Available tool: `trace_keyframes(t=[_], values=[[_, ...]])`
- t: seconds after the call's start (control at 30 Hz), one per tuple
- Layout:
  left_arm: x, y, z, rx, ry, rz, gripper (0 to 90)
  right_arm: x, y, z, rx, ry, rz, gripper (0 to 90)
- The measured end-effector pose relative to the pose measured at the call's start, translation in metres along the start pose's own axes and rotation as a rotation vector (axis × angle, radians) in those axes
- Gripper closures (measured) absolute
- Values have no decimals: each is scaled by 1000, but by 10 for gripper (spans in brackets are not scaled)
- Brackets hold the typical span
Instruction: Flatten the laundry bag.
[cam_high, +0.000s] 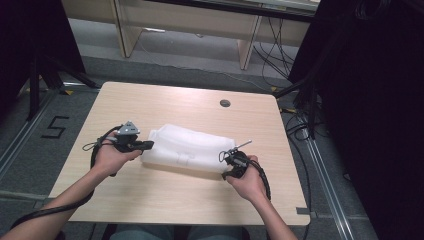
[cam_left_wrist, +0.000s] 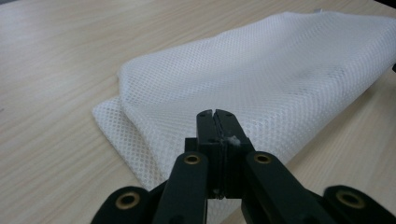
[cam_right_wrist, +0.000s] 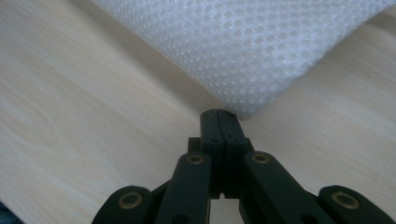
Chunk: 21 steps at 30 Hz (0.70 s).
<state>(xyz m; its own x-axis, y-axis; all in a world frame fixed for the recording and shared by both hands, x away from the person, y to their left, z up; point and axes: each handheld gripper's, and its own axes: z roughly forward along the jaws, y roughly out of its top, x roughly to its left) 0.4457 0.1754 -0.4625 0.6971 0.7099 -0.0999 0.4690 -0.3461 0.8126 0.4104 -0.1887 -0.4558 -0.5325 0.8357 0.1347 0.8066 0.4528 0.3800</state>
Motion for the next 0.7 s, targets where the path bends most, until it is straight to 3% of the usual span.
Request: trace_keyframes(t=[0.07,0.17,0.2,0.23,0.27,0.3,0.33,0.43,0.47,0.5,0.53,0.6,0.7], values=[[1,0,6,-16,18,-38,888,0,6,5,16,-15,0,900],[4,-3,9,8,24,-37,889,-2,14,8,17,-19,8,900],[3,-4,10,2,25,-48,889,-1,18,8,37,-27,37,900],[3,-5,11,6,26,-46,888,-1,21,7,50,-36,56,900],[4,-5,10,26,21,-15,888,-2,24,8,53,-32,54,900],[3,-5,11,18,21,-24,886,-2,28,10,58,-45,61,900],[2,-5,12,19,28,-18,883,-4,31,11,53,-30,48,900],[2,-6,14,28,28,-15,877,-3,42,14,51,-63,60,900],[2,-6,15,32,29,-15,876,-2,46,14,57,-58,69,900],[2,-7,16,32,28,-18,875,-3,49,14,52,-57,46,900],[2,-7,17,32,29,-14,873,-1,52,16,55,-49,69,900],[2,-7,18,32,29,-12,872,-3,57,19,58,-50,46,897],[1,-6,19,36,29,-6,869,-4,63,21,63,-53,61,891]])
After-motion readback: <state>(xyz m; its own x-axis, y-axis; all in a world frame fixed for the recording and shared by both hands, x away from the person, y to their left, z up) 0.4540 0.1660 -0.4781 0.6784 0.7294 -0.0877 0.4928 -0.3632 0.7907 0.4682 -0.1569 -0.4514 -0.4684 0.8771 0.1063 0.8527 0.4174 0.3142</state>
